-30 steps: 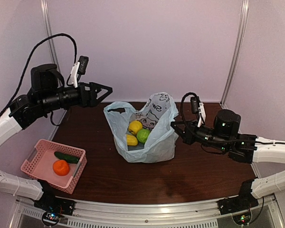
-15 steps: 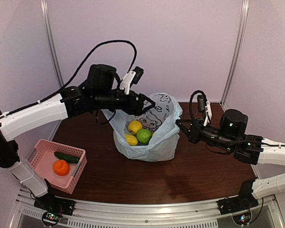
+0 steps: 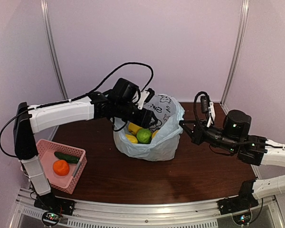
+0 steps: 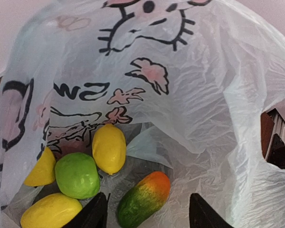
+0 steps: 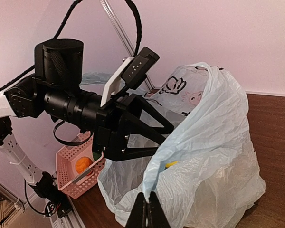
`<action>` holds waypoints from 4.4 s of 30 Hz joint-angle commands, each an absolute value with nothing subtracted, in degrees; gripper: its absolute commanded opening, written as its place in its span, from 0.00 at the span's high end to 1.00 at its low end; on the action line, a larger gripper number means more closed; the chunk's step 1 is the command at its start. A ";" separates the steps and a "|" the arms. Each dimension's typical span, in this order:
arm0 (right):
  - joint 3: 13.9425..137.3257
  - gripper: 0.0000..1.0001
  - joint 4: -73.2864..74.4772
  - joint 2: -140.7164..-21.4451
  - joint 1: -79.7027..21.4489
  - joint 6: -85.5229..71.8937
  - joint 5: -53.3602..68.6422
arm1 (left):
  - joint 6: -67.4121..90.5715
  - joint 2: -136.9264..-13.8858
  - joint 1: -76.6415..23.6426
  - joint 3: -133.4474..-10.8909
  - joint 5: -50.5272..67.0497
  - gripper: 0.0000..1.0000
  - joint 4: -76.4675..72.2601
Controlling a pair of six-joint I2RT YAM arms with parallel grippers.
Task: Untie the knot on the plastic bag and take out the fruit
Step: Place the fake fruit in the bin, then reach into the gripper of the takeout bag, then pick up the fake fruit from the takeout bag.
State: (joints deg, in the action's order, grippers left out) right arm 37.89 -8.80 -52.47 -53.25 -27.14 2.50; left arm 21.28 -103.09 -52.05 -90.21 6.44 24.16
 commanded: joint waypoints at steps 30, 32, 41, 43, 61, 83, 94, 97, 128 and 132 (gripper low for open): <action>39.20 1.00 -8.42 -54.94 -52.92 -27.16 0.67 | 14.87 -112.23 -51.30 -91.05 0.89 0.32 28.87; 39.40 1.00 -7.96 -54.77 -52.91 -27.23 0.28 | 15.80 -110.62 -52.21 -90.63 -1.41 0.31 28.24; 39.24 1.00 -6.20 -53.87 -52.91 -27.16 -1.96 | 18.86 -99.16 -53.04 -84.26 -0.20 0.27 20.86; 39.20 1.00 -6.45 -53.94 -52.92 -27.21 -1.86 | 18.85 -98.94 -53.13 -83.84 3.44 0.27 20.74; 39.89 1.00 -5.50 -52.30 -52.91 -27.14 -2.53 | 14.17 -104.49 -53.26 -81.35 8.02 0.55 27.32; 39.74 1.00 -5.86 -52.13 -52.91 -27.47 -2.61 | 11.98 -111.76 -54.53 -84.31 13.01 0.49 27.09; 39.40 1.00 -5.70 -51.55 -52.91 -27.60 -2.67 | 11.86 -115.33 -55.16 -87.46 17.45 0.31 22.63; 39.40 0.99 -5.92 -51.55 -52.91 -27.75 -2.72 | 11.93 -116.50 -55.30 -88.41 16.98 0.31 22.34; 38.28 0.99 -6.94 -51.42 -52.91 -28.15 -2.49 | 15.77 -126.67 -55.72 -91.49 14.31 0.26 17.59; 38.19 0.99 -6.89 -51.33 -52.91 -28.22 -2.64 | 15.95 -126.70 -55.67 -91.54 14.52 0.40 17.53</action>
State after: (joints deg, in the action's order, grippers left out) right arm 38.44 -6.24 -52.05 -53.25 -27.64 -1.58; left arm 15.42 -125.27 -55.40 -90.54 13.56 19.92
